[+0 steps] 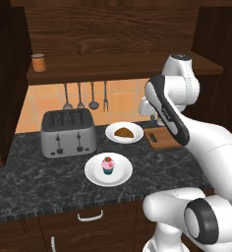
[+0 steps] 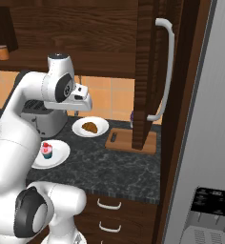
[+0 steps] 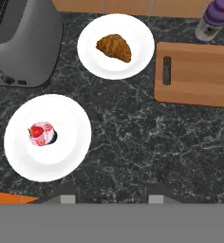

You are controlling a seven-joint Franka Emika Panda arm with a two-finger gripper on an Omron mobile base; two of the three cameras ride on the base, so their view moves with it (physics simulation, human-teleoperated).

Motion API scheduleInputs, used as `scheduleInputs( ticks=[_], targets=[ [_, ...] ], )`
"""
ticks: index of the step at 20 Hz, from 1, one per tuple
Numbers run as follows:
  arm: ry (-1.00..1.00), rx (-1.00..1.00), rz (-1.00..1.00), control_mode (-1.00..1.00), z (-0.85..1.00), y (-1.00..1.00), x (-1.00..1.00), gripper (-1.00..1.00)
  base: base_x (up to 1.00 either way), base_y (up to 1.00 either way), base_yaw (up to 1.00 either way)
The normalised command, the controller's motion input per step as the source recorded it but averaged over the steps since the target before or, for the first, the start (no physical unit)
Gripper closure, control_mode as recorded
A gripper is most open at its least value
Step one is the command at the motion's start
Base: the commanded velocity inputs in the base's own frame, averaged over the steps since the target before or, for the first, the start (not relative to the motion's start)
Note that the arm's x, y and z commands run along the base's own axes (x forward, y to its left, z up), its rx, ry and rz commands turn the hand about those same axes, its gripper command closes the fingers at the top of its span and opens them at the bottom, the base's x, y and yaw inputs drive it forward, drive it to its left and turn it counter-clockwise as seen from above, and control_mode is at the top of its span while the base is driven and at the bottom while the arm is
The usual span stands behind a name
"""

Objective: From the different types of pastries on the counter, select a croissant and place it on the cutting board. Then retrieve a jar of jam from the cabinet and place it alongside the croissant on the cutting board.

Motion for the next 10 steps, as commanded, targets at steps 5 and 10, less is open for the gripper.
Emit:
scheduleInputs(
  ticks=[5, 10],
  targets=[
    [0.00, 0.00, 0.00, -1.00, -0.02, 0.21, 0.00, -1.00, 0.00, 0.00, 0.00],
    [0.00, 0.00, 0.00, -1.00, -0.07, 0.26, 0.00, -1.00, 0.00, 0.00, 0.00]
  ],
)
